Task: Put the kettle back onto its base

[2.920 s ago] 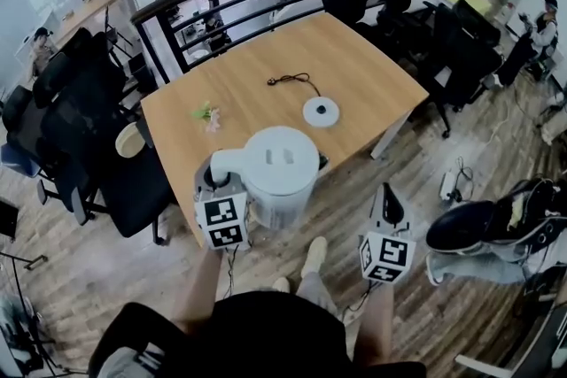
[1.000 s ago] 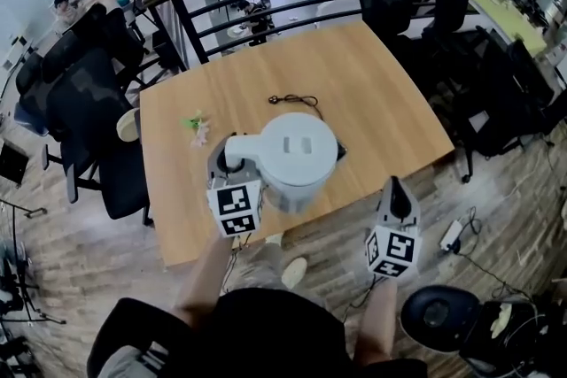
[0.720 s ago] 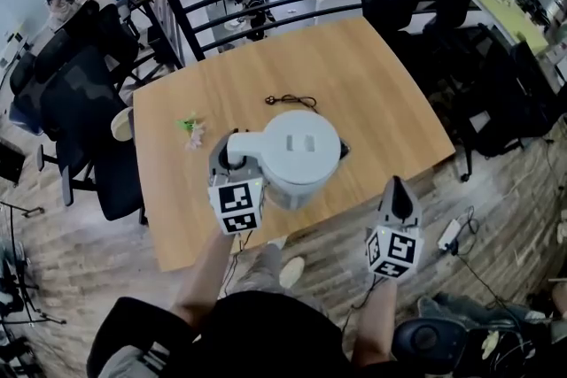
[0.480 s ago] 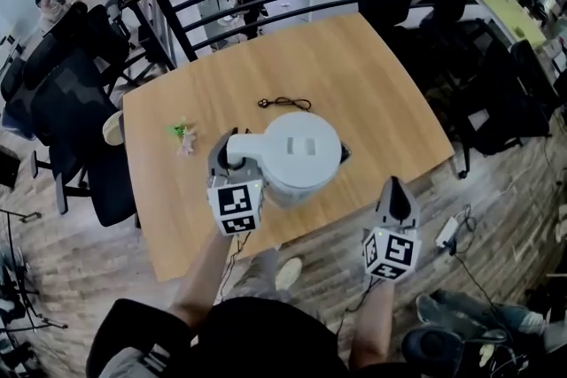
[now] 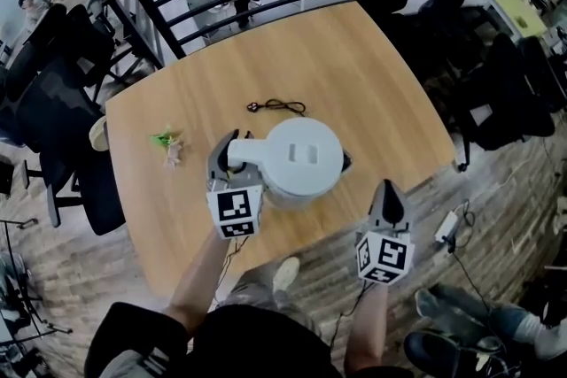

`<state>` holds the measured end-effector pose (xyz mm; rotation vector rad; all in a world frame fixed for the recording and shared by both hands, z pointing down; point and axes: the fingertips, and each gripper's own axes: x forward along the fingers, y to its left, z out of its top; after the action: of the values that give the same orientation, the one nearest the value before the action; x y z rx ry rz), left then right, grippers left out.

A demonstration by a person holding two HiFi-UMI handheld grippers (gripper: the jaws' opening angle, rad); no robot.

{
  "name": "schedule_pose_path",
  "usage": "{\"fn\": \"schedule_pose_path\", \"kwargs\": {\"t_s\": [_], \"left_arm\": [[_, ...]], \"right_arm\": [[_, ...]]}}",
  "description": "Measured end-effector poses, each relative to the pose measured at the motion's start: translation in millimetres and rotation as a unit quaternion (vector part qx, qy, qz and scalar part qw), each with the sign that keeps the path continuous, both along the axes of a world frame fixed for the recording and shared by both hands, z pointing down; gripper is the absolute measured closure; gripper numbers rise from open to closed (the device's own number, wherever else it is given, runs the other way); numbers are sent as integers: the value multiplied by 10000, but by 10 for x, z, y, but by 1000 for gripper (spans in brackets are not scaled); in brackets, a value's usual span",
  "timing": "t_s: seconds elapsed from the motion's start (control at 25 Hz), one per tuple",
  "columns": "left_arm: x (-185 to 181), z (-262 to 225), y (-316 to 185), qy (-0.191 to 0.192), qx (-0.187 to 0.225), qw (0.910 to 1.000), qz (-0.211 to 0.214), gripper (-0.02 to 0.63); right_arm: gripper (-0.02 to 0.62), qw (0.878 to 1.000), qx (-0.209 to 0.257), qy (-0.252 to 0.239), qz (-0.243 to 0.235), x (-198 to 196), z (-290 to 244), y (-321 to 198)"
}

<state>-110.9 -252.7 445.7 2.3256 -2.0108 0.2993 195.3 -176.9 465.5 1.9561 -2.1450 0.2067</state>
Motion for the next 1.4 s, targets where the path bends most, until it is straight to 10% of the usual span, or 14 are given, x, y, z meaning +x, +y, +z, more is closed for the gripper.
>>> {"fn": "schedule_pose_path", "kwargs": {"t_s": [1.4], "left_arm": [[511, 867, -727, 114, -298, 9983, 489, 528]], "right_arm": [[597, 9977, -549, -22, 396, 368, 778, -455]]}}
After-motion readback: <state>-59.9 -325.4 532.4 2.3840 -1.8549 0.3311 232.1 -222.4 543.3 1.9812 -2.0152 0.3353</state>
